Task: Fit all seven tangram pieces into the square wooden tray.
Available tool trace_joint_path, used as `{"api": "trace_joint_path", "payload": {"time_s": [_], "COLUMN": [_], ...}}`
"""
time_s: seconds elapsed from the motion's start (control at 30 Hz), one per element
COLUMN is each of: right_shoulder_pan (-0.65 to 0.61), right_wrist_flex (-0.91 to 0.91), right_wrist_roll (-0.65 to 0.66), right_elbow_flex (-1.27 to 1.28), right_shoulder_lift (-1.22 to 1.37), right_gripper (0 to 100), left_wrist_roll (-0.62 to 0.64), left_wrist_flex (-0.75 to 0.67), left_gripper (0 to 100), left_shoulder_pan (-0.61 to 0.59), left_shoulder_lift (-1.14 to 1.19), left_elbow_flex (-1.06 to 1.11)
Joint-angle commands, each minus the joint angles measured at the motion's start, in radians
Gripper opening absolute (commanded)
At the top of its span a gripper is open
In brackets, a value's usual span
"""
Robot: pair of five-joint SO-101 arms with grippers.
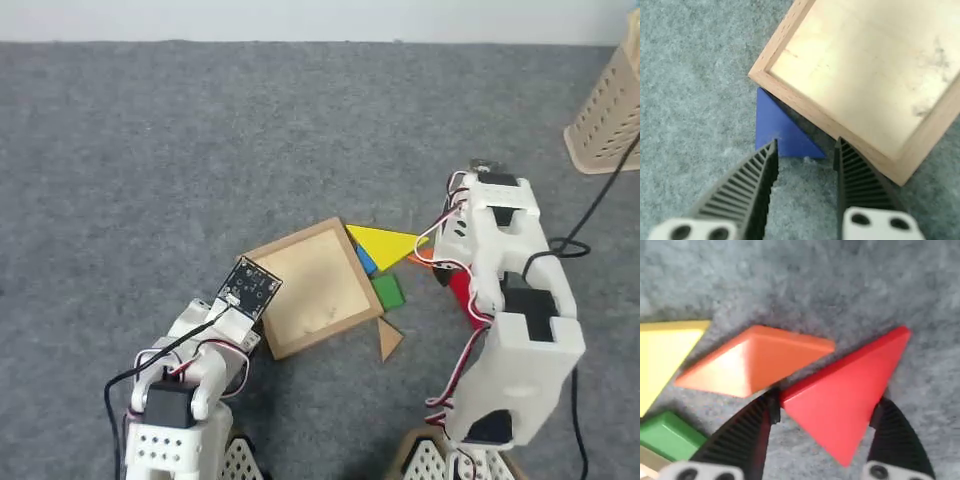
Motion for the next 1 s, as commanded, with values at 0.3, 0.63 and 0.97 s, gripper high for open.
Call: {"api": "trace_joint_path", "payload": {"time_s": [0.3,0.63,0.97], "right_shoulder_pan": [-0.025,-0.222,-0.570], "right_wrist_flex": [0.059,0.117,0.119], "right_wrist_roll": [0.132,0.284,0.509], "right_elbow_flex": [-0.031,-0.037,-0.258], "right_shoulder_lift": [-0.156,-0.435,-0.248], "right_gripper": [17.3,17.3,17.3], "left_wrist_roll": [0.008,0.008,0.008], "left_wrist_flex": [0.005,0.005,0.005], "left_gripper": [18,18,18], "left_shoulder_pan": [0.002,0.002,0.002], "left_shoulder_lift": [-0.012,-0.012,-0.012], "left_elbow_flex": [-0.012,-0.012,-0.012]}}
